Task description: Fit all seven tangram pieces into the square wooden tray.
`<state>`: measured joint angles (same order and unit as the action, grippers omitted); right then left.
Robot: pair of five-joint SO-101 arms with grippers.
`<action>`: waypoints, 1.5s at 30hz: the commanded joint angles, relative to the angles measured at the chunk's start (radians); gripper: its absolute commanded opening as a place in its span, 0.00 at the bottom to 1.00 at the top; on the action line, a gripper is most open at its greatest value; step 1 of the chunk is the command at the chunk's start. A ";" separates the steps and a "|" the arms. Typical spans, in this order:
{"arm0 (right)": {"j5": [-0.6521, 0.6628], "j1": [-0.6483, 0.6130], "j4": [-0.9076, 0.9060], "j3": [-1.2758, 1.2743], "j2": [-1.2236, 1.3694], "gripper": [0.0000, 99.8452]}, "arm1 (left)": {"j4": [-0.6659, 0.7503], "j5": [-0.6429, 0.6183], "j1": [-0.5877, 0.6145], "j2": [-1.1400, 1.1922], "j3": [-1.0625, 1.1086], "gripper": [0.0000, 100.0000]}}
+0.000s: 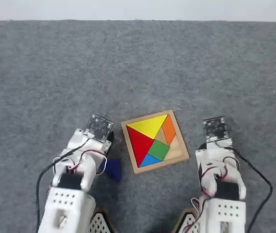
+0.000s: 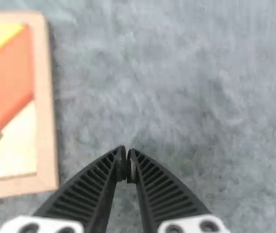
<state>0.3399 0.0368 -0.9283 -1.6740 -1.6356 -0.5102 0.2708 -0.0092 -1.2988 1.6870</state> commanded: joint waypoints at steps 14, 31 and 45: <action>0.054 0.119 -0.323 -0.009 -0.151 0.01 | -0.736 -0.025 0.020 -0.516 -0.004 0.19; 0.055 0.136 -0.377 -0.009 -0.162 0.01 | -0.758 -0.023 0.023 -0.517 -0.004 0.19; 0.055 0.136 -0.377 -0.009 -0.162 0.01 | -0.758 -0.023 0.023 -0.517 -0.004 0.19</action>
